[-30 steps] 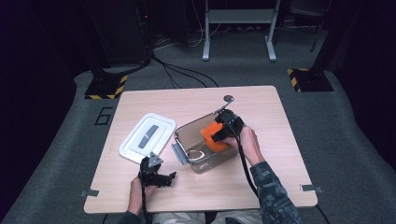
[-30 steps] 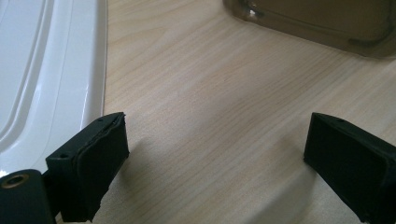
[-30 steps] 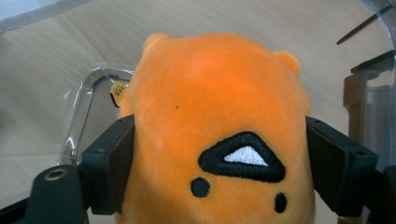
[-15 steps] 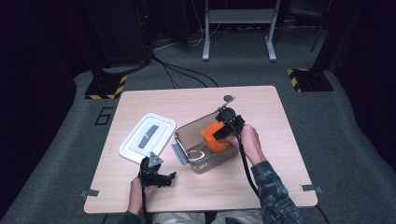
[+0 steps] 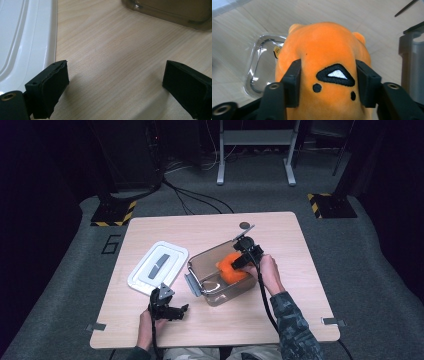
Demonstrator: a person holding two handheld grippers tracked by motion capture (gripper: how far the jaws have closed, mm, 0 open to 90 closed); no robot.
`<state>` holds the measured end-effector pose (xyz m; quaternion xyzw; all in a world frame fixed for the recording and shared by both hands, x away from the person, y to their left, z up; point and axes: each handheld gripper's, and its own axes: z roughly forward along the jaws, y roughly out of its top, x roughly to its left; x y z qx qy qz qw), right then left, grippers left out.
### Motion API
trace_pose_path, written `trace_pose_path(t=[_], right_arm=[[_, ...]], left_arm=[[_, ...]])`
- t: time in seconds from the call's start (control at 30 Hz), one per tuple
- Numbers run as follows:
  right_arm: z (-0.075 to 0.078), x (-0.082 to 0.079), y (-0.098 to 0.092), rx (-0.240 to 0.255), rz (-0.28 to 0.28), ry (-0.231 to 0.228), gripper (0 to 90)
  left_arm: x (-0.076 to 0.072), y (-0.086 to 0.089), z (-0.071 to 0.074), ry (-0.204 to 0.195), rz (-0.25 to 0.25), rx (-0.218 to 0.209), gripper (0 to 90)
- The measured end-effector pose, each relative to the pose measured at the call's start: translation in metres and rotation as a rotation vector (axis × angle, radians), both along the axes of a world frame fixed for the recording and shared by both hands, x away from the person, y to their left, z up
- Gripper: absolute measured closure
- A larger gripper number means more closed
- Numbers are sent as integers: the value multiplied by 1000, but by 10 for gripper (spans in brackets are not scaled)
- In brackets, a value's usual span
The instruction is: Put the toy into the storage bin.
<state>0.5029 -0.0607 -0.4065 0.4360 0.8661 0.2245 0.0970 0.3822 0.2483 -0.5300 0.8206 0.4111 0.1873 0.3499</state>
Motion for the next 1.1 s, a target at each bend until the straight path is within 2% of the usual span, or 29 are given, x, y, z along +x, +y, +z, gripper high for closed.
trace_pose_path(t=[0.2,0.3,0.4,0.5,0.63,0.9,0.97,1.1], right_arm=[[7,-4,-5,33,3,-36,260],[13,-9,-6,60,12,-73,201],[27,-16,-13,101,14,-155,149],[39,-26,-23,129,9,-202,112],[45,-39,-42,154,-10,-258,72],[41,-70,-84,198,-66,-354,35],[36,-80,-96,204,-84,-377,32],[23,-96,-116,206,-119,-396,24]], left_arm=[[0,0,0,1,-3,2,64],[0,1,0,2,-3,2,63],[1,1,0,3,-4,2,64],[1,1,0,2,-4,2,64],[1,1,0,5,-4,0,63],[1,1,0,6,1,0,64],[1,1,0,5,1,-4,64],[2,1,0,12,-2,-2,63]])
